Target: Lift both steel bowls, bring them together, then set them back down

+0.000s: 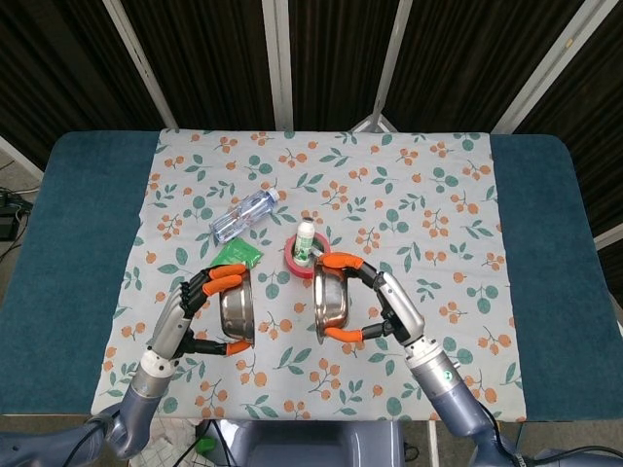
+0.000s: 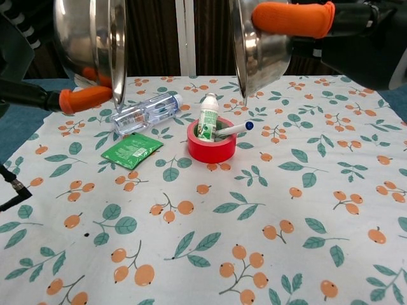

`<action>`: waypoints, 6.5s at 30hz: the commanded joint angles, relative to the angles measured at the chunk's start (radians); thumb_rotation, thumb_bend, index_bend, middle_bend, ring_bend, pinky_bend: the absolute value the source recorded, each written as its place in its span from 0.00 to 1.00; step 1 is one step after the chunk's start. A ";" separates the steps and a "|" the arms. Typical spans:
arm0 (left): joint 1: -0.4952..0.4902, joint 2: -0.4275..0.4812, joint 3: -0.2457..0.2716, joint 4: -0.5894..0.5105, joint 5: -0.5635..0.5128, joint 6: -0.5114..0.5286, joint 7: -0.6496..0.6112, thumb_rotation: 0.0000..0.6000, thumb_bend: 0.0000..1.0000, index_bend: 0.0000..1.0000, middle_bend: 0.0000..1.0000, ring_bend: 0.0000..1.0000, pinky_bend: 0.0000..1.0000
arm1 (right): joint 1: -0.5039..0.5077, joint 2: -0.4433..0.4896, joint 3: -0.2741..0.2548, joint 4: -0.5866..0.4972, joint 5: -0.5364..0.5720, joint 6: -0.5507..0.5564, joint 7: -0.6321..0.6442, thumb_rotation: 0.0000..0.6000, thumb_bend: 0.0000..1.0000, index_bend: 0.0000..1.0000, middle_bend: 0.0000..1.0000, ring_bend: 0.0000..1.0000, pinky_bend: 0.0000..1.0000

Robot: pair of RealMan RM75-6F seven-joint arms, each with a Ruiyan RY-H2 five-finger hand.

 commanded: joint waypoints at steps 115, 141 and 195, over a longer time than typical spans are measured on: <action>-0.123 -0.111 0.042 0.102 0.055 0.103 0.164 1.00 0.00 0.22 0.18 0.24 0.33 | 0.000 0.229 -0.055 0.023 -0.092 0.008 0.138 1.00 0.17 0.56 0.31 0.49 0.51; -0.045 0.445 0.087 -0.282 0.110 -0.104 0.669 1.00 0.00 0.22 0.19 0.24 0.32 | 0.033 0.410 -0.121 -0.035 0.126 -0.223 -0.502 1.00 0.18 0.58 0.31 0.49 0.51; -0.102 0.690 0.084 -0.721 -0.825 -0.888 1.065 1.00 0.00 0.17 0.12 0.18 0.29 | 0.073 0.161 -0.226 0.089 0.359 -0.100 -1.269 1.00 0.20 0.60 0.31 0.43 0.48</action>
